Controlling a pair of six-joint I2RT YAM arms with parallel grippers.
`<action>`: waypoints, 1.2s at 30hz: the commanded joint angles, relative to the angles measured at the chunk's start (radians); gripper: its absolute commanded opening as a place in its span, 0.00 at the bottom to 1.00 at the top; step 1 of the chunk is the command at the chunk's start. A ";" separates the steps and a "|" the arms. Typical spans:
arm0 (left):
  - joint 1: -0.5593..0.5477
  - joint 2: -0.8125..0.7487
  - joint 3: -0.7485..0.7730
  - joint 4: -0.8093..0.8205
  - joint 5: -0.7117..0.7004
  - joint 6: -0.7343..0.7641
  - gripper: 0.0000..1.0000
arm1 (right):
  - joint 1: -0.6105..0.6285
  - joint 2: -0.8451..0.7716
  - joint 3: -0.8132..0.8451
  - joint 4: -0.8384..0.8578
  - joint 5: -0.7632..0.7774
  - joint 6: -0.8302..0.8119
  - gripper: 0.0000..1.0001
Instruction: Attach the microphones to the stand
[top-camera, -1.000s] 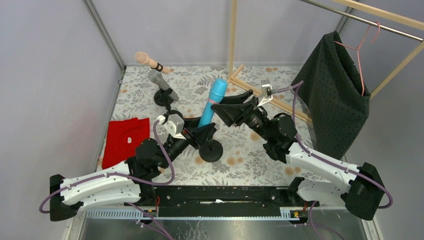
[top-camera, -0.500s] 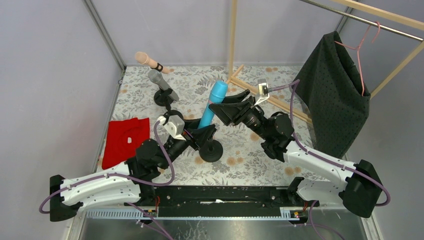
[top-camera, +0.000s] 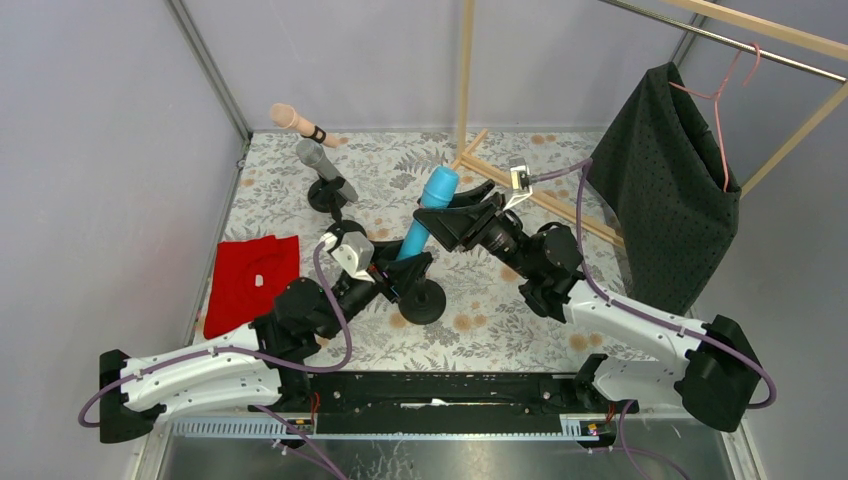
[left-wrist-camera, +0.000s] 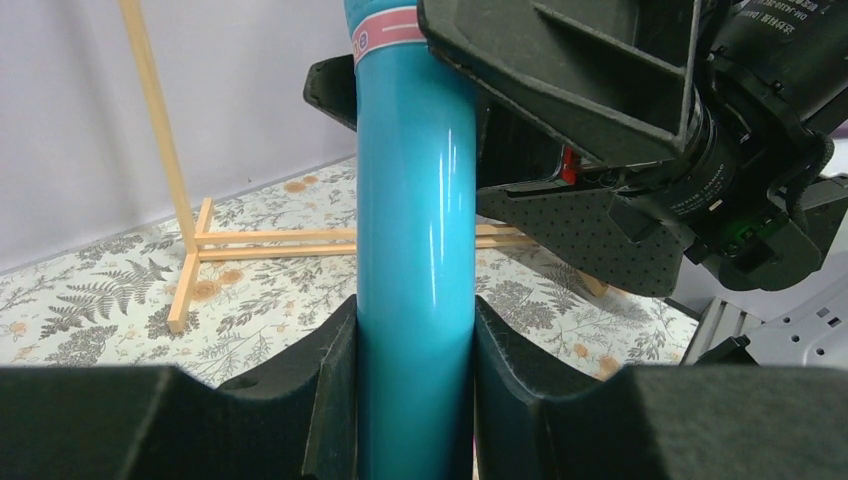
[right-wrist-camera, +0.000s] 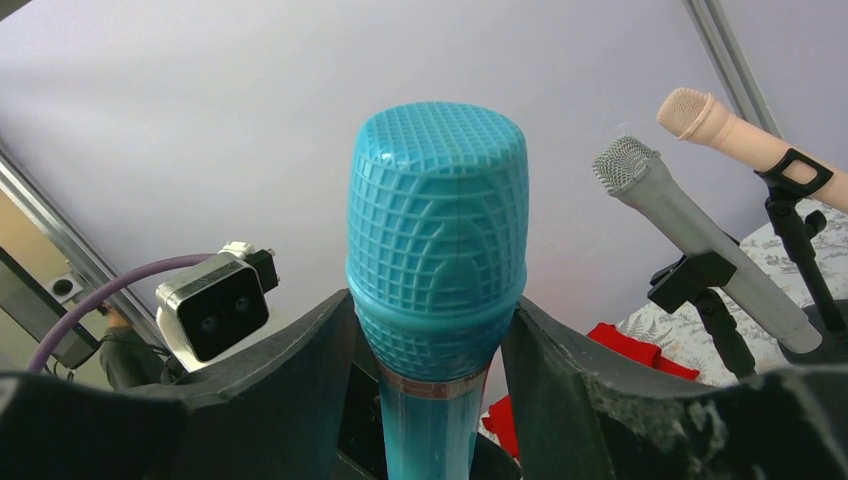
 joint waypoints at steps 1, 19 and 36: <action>-0.004 -0.015 0.001 0.027 0.016 0.001 0.00 | 0.006 0.012 0.050 0.040 -0.030 0.010 0.61; -0.005 -0.075 -0.010 -0.054 -0.064 0.029 0.87 | 0.006 -0.176 -0.020 -0.094 0.106 -0.180 0.00; -0.004 0.007 -0.078 -0.117 -0.206 -0.007 0.94 | 0.006 -0.370 0.008 -0.612 0.400 -0.735 0.00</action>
